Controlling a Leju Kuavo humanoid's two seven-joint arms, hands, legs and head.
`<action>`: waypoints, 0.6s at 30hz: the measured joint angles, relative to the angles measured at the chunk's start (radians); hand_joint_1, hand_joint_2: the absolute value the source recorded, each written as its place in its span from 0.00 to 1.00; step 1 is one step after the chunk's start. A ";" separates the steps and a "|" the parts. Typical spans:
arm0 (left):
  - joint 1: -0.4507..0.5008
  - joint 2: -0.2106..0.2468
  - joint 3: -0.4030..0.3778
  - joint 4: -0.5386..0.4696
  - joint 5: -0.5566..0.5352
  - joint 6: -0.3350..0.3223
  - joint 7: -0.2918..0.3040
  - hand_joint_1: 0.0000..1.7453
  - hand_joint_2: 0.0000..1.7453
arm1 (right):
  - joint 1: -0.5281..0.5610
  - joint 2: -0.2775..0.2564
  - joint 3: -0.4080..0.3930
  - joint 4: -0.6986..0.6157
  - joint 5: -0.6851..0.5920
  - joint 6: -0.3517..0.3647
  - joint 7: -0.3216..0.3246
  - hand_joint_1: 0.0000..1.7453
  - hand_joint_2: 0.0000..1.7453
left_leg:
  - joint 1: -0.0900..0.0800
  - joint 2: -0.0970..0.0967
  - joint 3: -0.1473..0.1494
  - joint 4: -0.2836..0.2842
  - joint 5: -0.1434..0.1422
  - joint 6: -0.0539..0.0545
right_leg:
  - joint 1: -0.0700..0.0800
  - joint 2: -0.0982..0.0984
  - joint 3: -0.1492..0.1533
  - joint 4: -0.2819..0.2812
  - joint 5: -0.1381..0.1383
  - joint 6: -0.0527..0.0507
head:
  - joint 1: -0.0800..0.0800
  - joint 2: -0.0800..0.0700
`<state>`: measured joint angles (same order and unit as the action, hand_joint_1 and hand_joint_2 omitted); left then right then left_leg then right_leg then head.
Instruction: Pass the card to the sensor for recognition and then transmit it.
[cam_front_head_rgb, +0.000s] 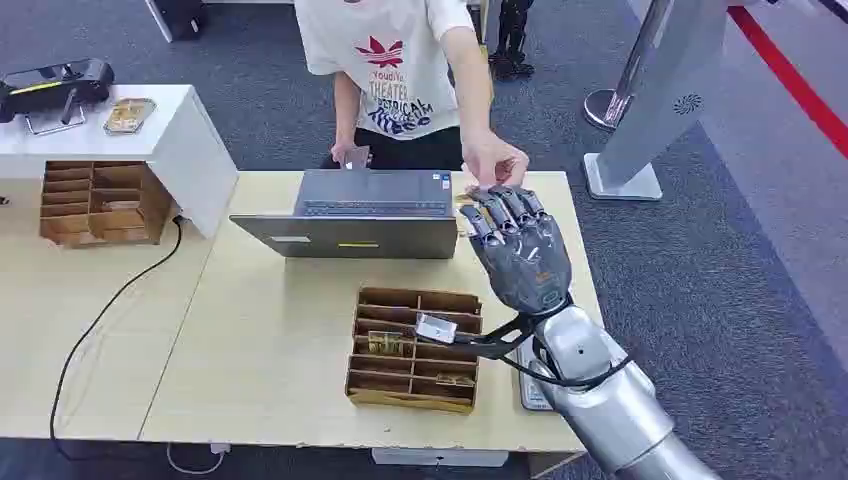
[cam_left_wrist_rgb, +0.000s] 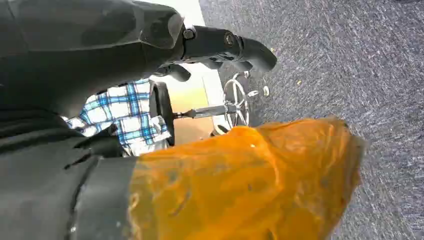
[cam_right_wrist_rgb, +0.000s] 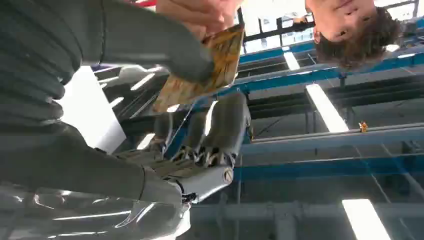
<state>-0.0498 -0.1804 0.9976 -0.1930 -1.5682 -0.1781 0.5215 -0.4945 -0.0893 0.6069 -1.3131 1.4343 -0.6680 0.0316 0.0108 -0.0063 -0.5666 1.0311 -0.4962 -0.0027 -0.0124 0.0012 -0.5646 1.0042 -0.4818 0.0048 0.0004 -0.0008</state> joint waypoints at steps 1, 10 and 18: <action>0.000 0.000 0.000 0.000 0.000 0.000 0.000 0.00 0.00 | 0.000 0.001 0.000 0.002 0.000 0.000 0.001 1.00 1.00 | 0.000 0.000 0.000 0.000 0.000 0.000 | 0.000 0.000 0.000 0.000 0.000 0.000 | 0.000 0.000; 0.000 0.001 0.000 0.000 0.000 0.000 0.000 0.00 0.00 | 0.000 0.009 -0.009 0.011 0.003 0.000 0.002 1.00 1.00 | 0.000 0.000 0.000 0.000 0.000 0.000 | 0.000 0.000 0.000 0.000 0.000 0.000 | 0.000 0.000; 0.000 0.001 0.000 0.000 0.006 0.000 0.000 0.00 0.00 | 0.019 0.021 -0.014 0.013 -0.023 0.000 -0.003 1.00 1.00 | 0.000 0.000 0.000 0.000 0.000 0.000 | 0.000 0.000 0.000 0.000 0.000 0.000 | 0.000 0.000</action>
<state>-0.0496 -0.1797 0.9972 -0.1930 -1.5625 -0.1785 0.5211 -0.4754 -0.0687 0.5932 -1.3001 1.4114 -0.6683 0.0286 0.0108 -0.0062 -0.5666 1.0311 -0.4962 -0.0027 -0.0124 0.0013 -0.5648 1.0042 -0.4818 0.0047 0.0004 -0.0008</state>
